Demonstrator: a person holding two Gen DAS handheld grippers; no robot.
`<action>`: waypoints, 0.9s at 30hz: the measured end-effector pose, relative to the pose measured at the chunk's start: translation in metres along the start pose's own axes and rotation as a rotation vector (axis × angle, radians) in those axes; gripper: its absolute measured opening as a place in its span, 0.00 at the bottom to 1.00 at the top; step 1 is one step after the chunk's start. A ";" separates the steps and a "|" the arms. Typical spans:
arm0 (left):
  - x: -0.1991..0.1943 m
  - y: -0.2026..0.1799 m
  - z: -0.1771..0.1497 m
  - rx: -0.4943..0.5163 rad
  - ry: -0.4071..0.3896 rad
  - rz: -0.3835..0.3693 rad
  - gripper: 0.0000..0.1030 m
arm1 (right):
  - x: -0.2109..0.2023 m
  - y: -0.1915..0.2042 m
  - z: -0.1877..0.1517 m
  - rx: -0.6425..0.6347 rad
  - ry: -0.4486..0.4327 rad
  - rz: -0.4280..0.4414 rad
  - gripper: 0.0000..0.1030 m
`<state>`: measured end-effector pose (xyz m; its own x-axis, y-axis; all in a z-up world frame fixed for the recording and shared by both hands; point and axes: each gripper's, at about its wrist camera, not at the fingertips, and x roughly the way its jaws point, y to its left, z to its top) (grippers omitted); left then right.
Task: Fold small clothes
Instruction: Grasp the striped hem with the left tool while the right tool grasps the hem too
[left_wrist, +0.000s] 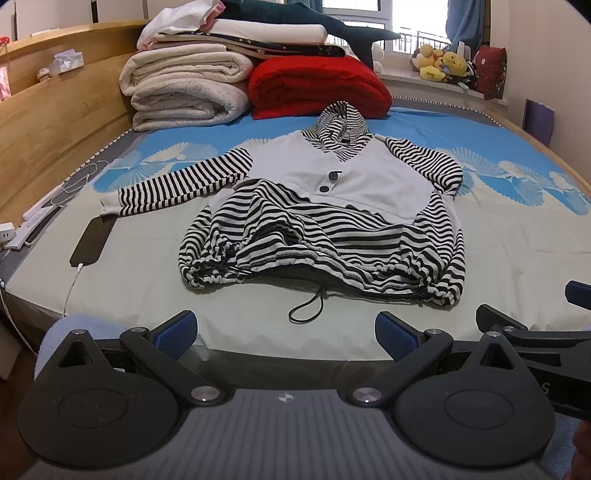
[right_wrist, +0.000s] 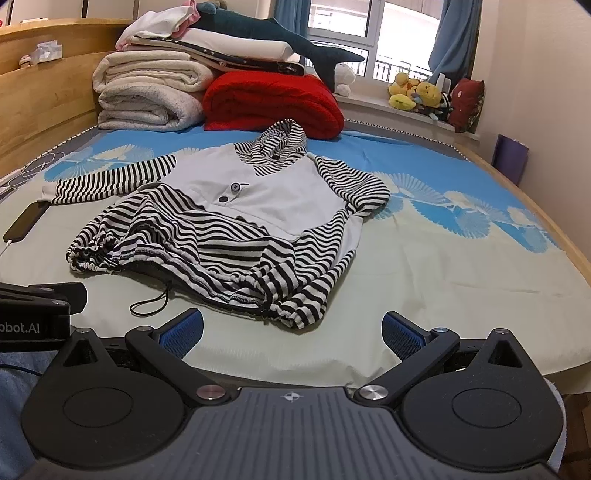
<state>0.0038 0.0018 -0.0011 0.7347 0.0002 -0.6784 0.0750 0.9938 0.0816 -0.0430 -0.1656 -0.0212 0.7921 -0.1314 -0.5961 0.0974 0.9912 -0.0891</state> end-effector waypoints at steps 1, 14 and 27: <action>0.002 0.000 0.000 -0.003 0.004 -0.002 1.00 | 0.001 0.000 0.000 0.001 0.004 0.001 0.99; 0.058 0.026 0.010 -0.105 0.135 -0.014 1.00 | 0.053 -0.012 -0.001 0.096 0.154 0.051 0.99; 0.160 0.064 0.043 -0.122 0.190 0.090 1.00 | 0.153 -0.026 0.004 0.175 0.343 0.077 0.99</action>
<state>0.1555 0.0606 -0.0732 0.5936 0.0989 -0.7986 -0.0755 0.9949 0.0671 0.0777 -0.2118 -0.1067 0.5561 -0.0241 -0.8307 0.1710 0.9815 0.0860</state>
